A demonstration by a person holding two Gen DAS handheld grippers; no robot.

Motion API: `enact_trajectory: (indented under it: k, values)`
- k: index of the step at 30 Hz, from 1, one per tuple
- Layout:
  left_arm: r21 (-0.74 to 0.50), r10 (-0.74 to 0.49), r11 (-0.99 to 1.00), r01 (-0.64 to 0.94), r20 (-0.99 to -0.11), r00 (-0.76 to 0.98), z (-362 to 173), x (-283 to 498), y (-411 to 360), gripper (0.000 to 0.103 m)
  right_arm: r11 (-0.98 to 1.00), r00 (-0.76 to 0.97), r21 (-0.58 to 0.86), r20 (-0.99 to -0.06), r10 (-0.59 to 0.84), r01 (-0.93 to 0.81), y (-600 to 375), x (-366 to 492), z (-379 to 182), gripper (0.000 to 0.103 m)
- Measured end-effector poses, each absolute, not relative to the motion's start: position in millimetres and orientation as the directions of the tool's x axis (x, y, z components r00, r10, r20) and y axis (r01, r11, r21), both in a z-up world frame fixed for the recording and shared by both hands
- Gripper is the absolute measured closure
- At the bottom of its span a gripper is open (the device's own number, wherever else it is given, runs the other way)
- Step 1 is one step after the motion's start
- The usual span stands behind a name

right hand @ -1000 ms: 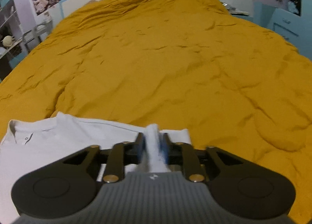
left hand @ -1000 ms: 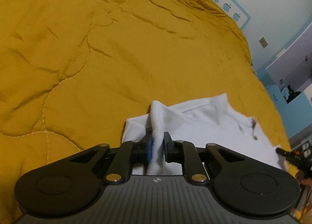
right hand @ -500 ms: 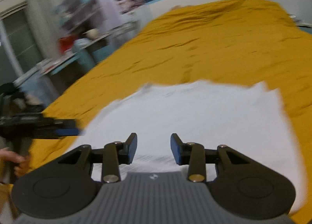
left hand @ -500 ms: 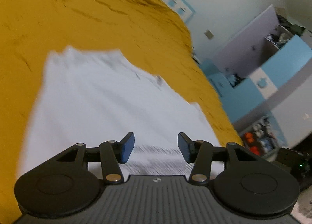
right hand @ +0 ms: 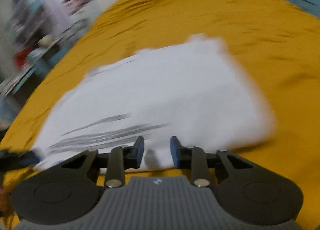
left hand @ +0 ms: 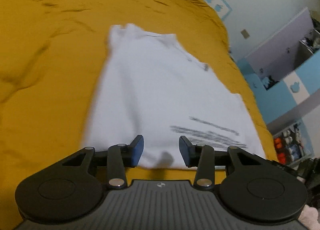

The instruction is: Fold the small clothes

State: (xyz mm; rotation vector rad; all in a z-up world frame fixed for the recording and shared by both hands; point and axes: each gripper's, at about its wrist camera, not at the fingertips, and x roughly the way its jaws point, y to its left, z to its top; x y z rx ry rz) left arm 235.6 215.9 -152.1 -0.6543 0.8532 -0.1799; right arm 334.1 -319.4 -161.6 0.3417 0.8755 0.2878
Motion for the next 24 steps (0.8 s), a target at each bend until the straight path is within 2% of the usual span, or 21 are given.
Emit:
enact_trajectory:
  k: [3, 5, 6, 7, 8, 9, 10, 12, 14, 18, 20, 24]
  values:
    - [-0.626, -0.391, 0.767, -0.143, -0.632, 0.669, -157.5, 224.9, 236.6, 0.064, 0.899, 0.613, 0.437, -0.709, 0.349, -0.005, -353.3, 332.4, -164.1, 0.103]
    - [-0.646, -0.392, 0.746, -0.161, -0.622, 0.677, -156.8, 219.9, 242.0, 0.064, 0.886, 0.614, 0.463, -0.704, 0.357, 0.016, -361.0, 331.5, -160.6, 0.103]
    - [-0.646, -0.385, 0.744, -0.169, -0.622, 0.682, -153.2, 215.8, 241.1, 0.058, 0.878, 0.617, 0.478, -0.7, 0.36, 0.03, -361.6, 328.4, -156.0, 0.103]
    - [-0.649, -0.382, 0.744, -0.162, -0.611, 0.693, -146.8, 211.8, 237.2, 0.052, 0.864, 0.626, 0.501, -0.688, 0.367, 0.044, -359.5, 323.5, -148.3, 0.084]
    - [-0.655, -0.385, 0.741, -0.146, -0.592, 0.708, -138.2, 207.9, 231.8, 0.037, 0.844, 0.646, 0.534, -0.663, 0.379, 0.053, -358.4, 315.3, -140.2, 0.052]
    - [-0.669, -0.389, 0.731, -0.135, -0.571, 0.723, -130.3, 201.8, 229.1, 0.028, 0.827, 0.668, 0.559, -0.634, 0.388, 0.05, -356.0, 306.2, -131.9, 0.039]
    - [-0.691, -0.402, 0.712, -0.124, -0.546, 0.735, -125.6, 194.5, 226.2, 0.026, 0.812, 0.687, 0.583, -0.607, 0.399, 0.043, -354.7, 296.4, -125.6, 0.033]
    - [-0.76, -0.438, 0.639, -0.122, -0.489, 0.754, -125.0, 183.3, 222.2, 0.017, 0.769, 0.687, 0.638, -0.576, 0.443, 0.039, -347.5, 286.5, -118.4, 0.035]
    - [-0.819, -0.463, 0.554, -0.149, -0.452, 0.762, -136.6, 175.9, 220.6, 0.016, 0.721, 0.678, 0.684, -0.582, 0.449, 0.109, -343.5, 279.3, -125.0, 0.035]
    - [-0.84, -0.428, 0.465, -0.28, -0.49, 0.76, -169.0, 178.1, 216.2, 0.017, 0.662, 0.666, 0.7, -0.632, 0.397, 0.269, -341.8, 269.0, -151.8, 0.039]
    - [-0.846, -0.41, 0.453, -0.28, -0.477, 0.778, -172.5, 182.7, 217.5, 0.017, 0.642, 0.67, 0.71, -0.629, 0.393, 0.29, -341.6, 268.9, -159.1, 0.043]
    - [-0.854, -0.4, 0.417, -0.313, -0.481, 0.78, -184.1, 204.5, 225.3, 0.017, 0.587, 0.691, 0.746, -0.604, 0.398, 0.314, -345.8, 280.2, -165.9, 0.042]
